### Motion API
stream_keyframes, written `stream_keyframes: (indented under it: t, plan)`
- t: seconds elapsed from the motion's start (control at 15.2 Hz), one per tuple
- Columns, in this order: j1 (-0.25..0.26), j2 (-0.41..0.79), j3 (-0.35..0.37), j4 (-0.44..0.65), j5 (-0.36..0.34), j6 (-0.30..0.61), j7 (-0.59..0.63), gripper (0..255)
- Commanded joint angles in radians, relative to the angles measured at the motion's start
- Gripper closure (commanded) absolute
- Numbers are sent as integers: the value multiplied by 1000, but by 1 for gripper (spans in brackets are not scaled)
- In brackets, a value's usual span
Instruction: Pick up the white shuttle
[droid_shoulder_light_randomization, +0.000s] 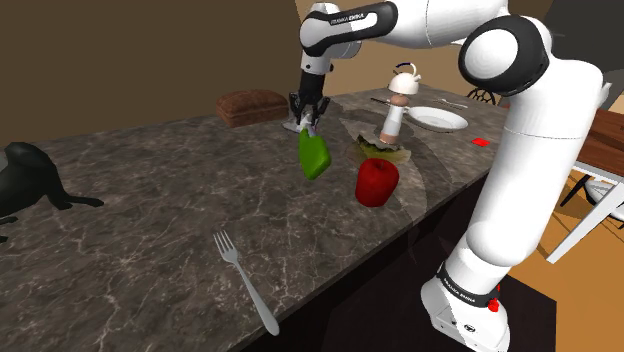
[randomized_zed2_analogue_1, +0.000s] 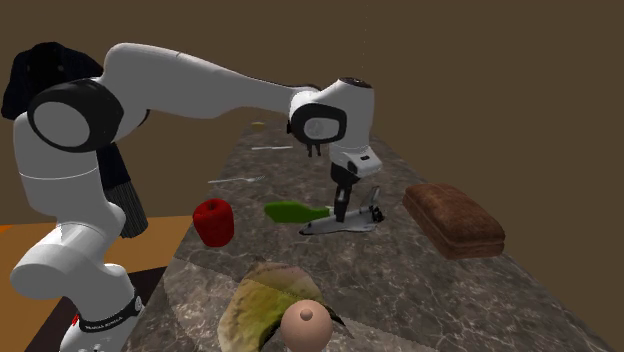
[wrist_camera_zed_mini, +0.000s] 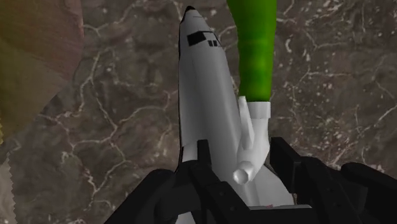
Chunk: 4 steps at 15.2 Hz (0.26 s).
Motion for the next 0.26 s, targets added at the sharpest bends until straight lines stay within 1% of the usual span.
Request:
stream_keyframes:
  t: [0.0,0.2]
  plan:
    - [1,-4,0,24,-1,-28,5,255]
    - [1,-5,0,38,-1,-43,6,255]
